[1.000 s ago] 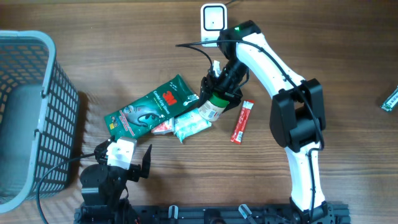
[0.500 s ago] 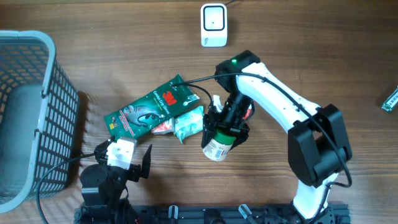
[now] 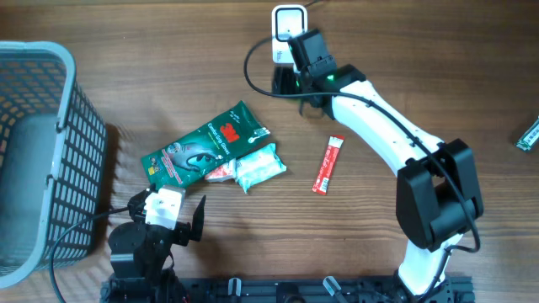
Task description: Scan the item barcode
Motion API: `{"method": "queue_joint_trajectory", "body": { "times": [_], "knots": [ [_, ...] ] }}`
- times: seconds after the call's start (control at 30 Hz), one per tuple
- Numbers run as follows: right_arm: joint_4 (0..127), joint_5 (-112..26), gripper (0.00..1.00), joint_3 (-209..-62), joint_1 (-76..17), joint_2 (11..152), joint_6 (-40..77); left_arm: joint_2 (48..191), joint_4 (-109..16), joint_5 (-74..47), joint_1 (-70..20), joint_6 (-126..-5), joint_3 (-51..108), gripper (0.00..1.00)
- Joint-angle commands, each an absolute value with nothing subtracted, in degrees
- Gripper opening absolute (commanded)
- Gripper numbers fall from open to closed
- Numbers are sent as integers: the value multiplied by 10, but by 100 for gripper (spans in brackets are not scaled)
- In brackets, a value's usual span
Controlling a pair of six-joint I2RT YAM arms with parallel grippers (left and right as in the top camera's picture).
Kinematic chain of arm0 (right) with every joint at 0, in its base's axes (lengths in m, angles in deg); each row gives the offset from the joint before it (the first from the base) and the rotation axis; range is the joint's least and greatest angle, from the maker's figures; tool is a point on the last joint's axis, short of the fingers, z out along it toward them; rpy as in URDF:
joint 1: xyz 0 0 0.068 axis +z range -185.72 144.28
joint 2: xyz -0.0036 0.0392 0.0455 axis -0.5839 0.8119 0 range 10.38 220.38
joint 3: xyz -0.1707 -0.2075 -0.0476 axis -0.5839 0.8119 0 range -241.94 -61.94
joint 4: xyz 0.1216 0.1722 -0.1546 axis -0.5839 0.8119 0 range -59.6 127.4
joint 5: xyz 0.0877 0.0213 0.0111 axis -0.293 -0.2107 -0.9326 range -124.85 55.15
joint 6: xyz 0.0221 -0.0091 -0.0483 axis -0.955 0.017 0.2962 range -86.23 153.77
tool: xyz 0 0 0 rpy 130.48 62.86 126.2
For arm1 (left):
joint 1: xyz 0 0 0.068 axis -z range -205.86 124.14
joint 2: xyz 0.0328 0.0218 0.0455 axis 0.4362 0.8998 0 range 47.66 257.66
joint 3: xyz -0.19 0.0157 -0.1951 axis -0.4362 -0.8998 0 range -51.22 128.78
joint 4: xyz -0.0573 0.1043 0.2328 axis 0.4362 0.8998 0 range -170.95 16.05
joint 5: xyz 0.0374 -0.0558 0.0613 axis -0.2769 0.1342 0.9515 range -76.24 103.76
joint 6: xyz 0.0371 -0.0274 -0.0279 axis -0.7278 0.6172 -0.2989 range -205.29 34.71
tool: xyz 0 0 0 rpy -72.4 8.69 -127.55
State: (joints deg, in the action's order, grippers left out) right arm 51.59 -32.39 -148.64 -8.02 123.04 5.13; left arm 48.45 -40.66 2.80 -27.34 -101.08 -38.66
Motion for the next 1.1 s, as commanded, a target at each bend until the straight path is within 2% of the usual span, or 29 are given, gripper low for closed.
{"method": "queue_joint_trajectory", "body": {
  "times": [0.0,0.2,0.33,0.5,0.6,0.67,0.73,0.8,0.83,0.93,1.07],
  "knots": [
    [348,-103,60,-1502,-79,1236,70,480,-408,29,-276,-1016,-389,100],
    [-2,-75,57,-1502,-101,1381,219,480,-408,29,-276,-1016,-389,100],
    [-37,-78,59,-1515,-101,1418,214,480,-408,29,-276,-1016,-389,100],
    [-22,-76,62,-1538,-101,1422,113,480,-408,29,-276,-1016,-389,100],
    [82,18,61,-1560,-113,1381,90,480,-408,29,-276,-1016,-389,100],
    [179,51,61,-1560,-144,1327,96,480,-407,29,-276,-1016,-389,100],
    [322,50,62,-1560,-205,1266,40,480,-406,29,-276,-1016,-389,100],
    [465,-36,62,-1560,-291,1221,-30,480,-406,29,-276,-1016,-389,100],
    [548,-147,63,-1560,-377,1214,-39,480,-406,29,-276,-1016,-389,100],
    [655,-297,63,-1560,-534,1244,-38,480,-406,29,-276,-1016,-389,100],
    [692,-351,66,-1560,-668,1314,-36,480,-406,29,-276,-1016,-389,100]
  ]
}}
